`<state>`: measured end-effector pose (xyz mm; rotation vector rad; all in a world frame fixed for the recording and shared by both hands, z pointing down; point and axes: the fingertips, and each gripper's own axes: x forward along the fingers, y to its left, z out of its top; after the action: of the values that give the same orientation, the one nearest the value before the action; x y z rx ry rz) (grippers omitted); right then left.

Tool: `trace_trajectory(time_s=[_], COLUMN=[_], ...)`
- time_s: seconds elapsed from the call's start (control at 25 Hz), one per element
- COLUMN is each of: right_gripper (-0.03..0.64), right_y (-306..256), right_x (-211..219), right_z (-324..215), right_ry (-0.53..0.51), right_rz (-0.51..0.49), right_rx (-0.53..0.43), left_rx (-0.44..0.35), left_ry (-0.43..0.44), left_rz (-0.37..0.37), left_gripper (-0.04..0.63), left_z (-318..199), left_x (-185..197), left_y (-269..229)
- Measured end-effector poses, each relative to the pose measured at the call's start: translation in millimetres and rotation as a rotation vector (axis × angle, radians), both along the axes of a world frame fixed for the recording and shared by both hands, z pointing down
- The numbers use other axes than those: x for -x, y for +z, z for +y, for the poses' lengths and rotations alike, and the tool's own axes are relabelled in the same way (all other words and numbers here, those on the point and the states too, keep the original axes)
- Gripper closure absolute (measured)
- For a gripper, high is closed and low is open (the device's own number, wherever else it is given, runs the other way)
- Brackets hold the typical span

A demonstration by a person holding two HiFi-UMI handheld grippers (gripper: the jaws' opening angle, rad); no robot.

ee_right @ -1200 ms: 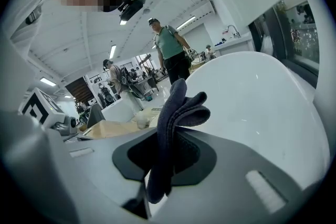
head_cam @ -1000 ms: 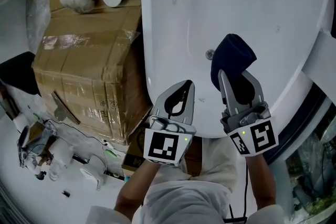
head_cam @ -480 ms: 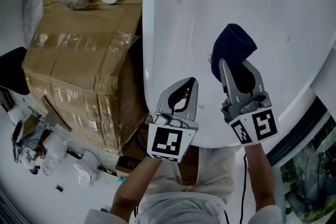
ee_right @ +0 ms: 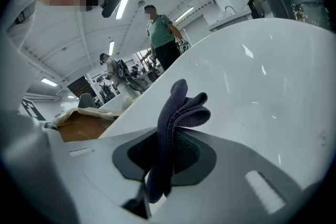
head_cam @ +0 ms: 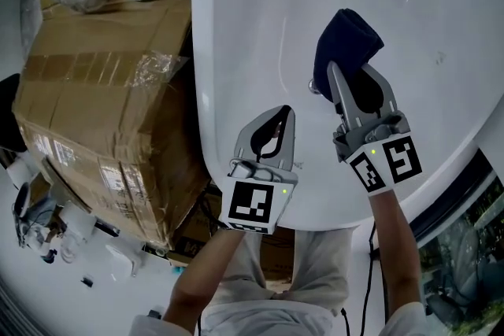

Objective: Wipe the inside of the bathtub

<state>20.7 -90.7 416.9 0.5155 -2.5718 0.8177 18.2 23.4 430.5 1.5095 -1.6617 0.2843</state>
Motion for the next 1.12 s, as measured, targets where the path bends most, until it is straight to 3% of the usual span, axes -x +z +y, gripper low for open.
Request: trace_trajectory(time_s=[1.12], right_gripper=[0.561], right_y=[158.9], right_x=[30.5], right_z=[-22.1], right_ry=[-0.007], right_rz=[0.011], right_rx=[0.113], left_rx=[0.017], left_ry=[-0.015], left_rz=[-0.010], left_gripper=[0.597], left_z=[-29.8], left_x=[15.9], left_y=[131.0])
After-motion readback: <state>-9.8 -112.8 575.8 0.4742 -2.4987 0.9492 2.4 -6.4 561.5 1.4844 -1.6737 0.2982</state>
